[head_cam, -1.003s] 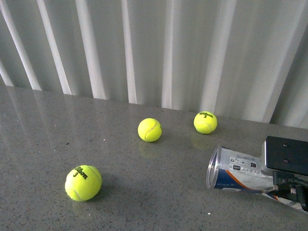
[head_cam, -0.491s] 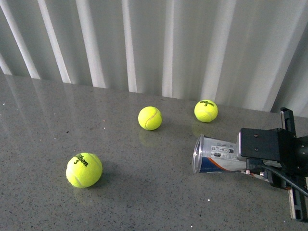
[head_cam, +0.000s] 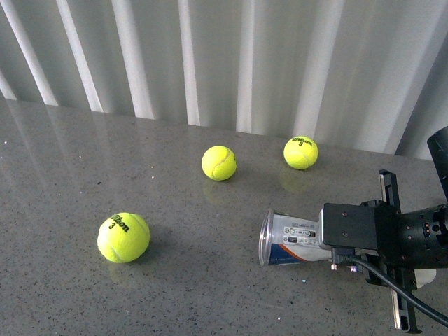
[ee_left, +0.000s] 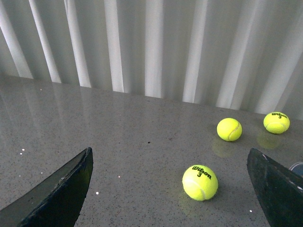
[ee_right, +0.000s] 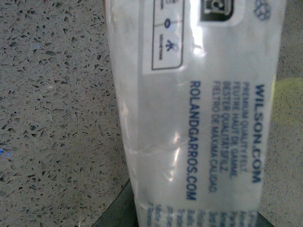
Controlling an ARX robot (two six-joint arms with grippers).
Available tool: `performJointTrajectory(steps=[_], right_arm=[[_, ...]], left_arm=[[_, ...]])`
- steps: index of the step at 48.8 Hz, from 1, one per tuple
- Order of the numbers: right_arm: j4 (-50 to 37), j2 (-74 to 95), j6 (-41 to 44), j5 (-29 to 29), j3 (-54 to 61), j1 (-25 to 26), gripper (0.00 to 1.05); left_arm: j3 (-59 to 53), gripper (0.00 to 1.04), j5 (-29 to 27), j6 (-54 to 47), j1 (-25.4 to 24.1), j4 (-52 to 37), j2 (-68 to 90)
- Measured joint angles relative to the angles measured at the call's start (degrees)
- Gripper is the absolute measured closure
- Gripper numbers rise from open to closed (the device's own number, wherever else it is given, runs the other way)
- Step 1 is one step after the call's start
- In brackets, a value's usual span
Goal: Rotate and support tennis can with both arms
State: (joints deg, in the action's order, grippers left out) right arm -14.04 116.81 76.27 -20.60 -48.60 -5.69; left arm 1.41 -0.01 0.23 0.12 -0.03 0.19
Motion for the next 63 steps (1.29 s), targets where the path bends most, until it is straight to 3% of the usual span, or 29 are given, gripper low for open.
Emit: performJointTrajectory(steps=[11, 17, 27, 32, 35, 63], right_arm=[[0.3, -0.4, -0.6, 0.1, 0.7, 0.9, 0.84], [1.4, -0.7, -0.7, 0.9, 1.1, 0.9, 0.59], [2.4, -1.2, -1.3, 1.6, 1.5, 0.9, 0.33], [4.4, -2.3, -2.2, 2.1, 1.6, 0.8, 0.12], [5.7, -2.9, -3.0, 2.0, 1.6, 0.7, 0.05], [14.1, -8.5, -4.5, 3.2, 0.4, 0.8, 0.07]], left_arm=[[0.0, 0.07, 0.0, 0.0, 0.0, 0.0, 0.0], [0.0, 0.07, 0.0, 0.0, 0.0, 0.0, 0.0], [0.0, 0.07, 0.0, 0.0, 0.0, 0.0, 0.0], [0.0, 0.07, 0.0, 0.0, 0.0, 0.0, 0.0], [0.0, 0.07, 0.0, 0.0, 0.0, 0.0, 0.0], [0.0, 0.07, 0.0, 0.0, 0.0, 0.0, 0.0]])
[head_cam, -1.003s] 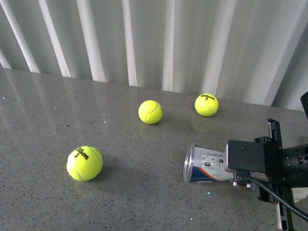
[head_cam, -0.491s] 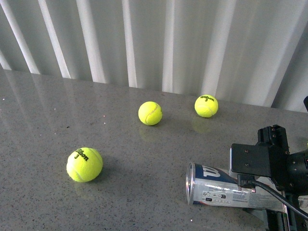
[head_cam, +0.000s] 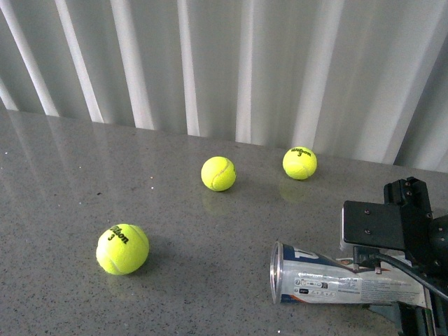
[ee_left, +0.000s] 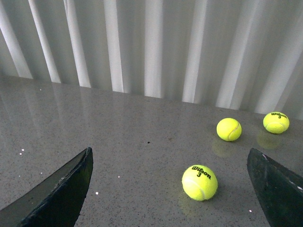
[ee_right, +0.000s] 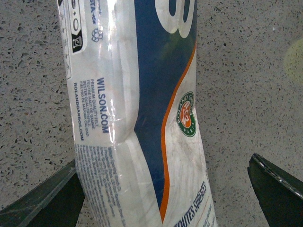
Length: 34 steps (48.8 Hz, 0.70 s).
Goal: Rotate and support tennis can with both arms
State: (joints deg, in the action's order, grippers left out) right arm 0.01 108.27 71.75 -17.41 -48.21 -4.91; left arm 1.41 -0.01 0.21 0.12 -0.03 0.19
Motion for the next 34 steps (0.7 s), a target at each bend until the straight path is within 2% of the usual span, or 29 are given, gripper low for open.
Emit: performJointTrajectory(steps=[13, 23, 29, 34], right_arm=[[11.0, -8.8, -2.1, -0.1, -1.0, 0.0, 0.07], [15.8, -16.1, -4.7, -3.3, -3.3, 1.2, 0.07], [13.2, -20.7, -7.6, -4.1, -5.0, 2.7, 0.07], [5.1, -24.3, -11.7, -1.4, -5.0, 4.2, 0.07]], left_arm=[[0.0, 0.07, 0.0, 0.0, 0.0, 0.0, 0.0], [0.0, 0.07, 0.0, 0.0, 0.0, 0.0, 0.0], [0.0, 0.07, 0.0, 0.0, 0.0, 0.0, 0.0], [0.0, 0.07, 0.0, 0.0, 0.0, 0.0, 0.0]])
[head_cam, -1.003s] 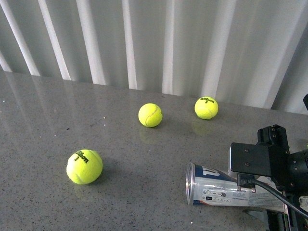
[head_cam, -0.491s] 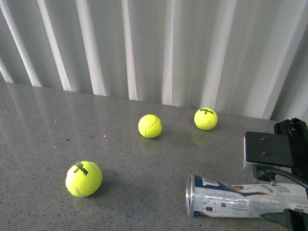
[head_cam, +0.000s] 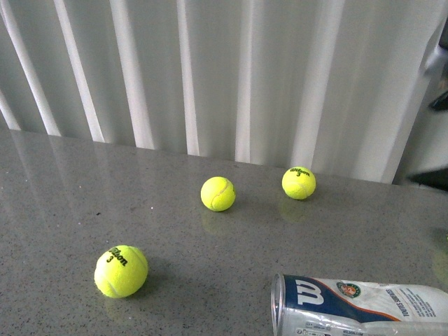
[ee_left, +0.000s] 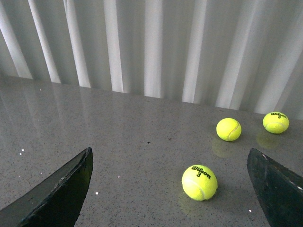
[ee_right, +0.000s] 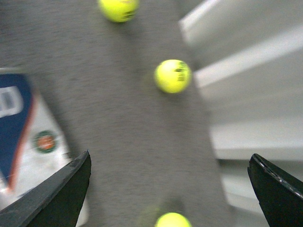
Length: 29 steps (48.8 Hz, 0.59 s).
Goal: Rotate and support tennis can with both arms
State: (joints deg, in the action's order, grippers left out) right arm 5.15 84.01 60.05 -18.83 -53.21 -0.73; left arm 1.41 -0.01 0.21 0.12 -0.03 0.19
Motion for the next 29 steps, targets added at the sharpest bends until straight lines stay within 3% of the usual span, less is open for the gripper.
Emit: performJointTrajectory(steps=[7, 13, 17, 20, 21, 25, 29], right_arm=[[-15.3, -4.8, -8.5, 8.7, 2.8, 2.1, 0.07], [-28.8, -11.1, -20.7, 19.0, 8.3, 4.4, 0.07], [-33.7, -15.8, -26.4, 23.2, 12.3, 6.0, 0.07], [-35.1, -23.8, -35.4, 25.7, 18.4, 8.1, 0.07], [-35.0, -25.4, -36.6, 25.5, 19.6, 8.4, 0.07], [-27.7, -34.5, -49.3, 12.4, 25.5, 10.9, 0.23], [-27.4, -42.8, -55.8, 10.1, 34.5, 9.6, 0.42]], left_arm=[[0.0, 0.07, 0.0, 0.0, 0.0, 0.0, 0.0], [0.0, 0.07, 0.0, 0.0, 0.0, 0.0, 0.0], [0.0, 0.07, 0.0, 0.0, 0.0, 0.0, 0.0], [0.0, 0.07, 0.0, 0.0, 0.0, 0.0, 0.0], [0.0, 0.07, 0.0, 0.0, 0.0, 0.0, 0.0], [0.0, 0.07, 0.0, 0.0, 0.0, 0.0, 0.0], [0.0, 0.07, 0.0, 0.0, 0.0, 0.0, 0.0]])
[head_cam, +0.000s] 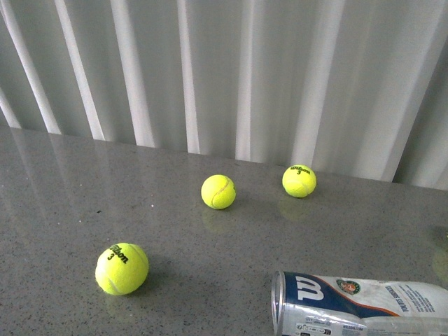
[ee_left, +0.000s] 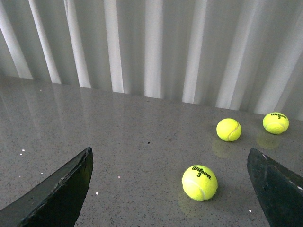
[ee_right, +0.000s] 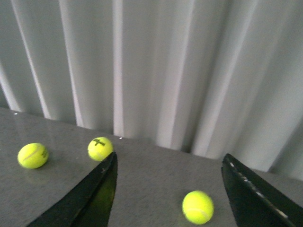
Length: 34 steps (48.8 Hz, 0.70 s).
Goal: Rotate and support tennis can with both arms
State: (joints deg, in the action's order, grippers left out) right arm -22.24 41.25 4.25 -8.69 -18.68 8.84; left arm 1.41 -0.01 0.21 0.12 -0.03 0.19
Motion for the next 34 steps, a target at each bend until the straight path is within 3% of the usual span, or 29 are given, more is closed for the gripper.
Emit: performJointTrajectory(steps=[14, 17, 34], right_arm=[[-0.6, -7.2, -3.3, 3.2, 8.0, -3.0, 0.87], [-0.4, -9.3, -3.4, 8.0, 9.6, -6.6, 1.01], [2.8, -17.3, -3.5, 8.6, 14.4, -8.6, 1.01]], left_arm=[[0.0, 0.07, 0.0, 0.0, 0.0, 0.0, 0.0], [0.0, 0.07, 0.0, 0.0, 0.0, 0.0, 0.0], [0.0, 0.07, 0.0, 0.0, 0.0, 0.0, 0.0]])
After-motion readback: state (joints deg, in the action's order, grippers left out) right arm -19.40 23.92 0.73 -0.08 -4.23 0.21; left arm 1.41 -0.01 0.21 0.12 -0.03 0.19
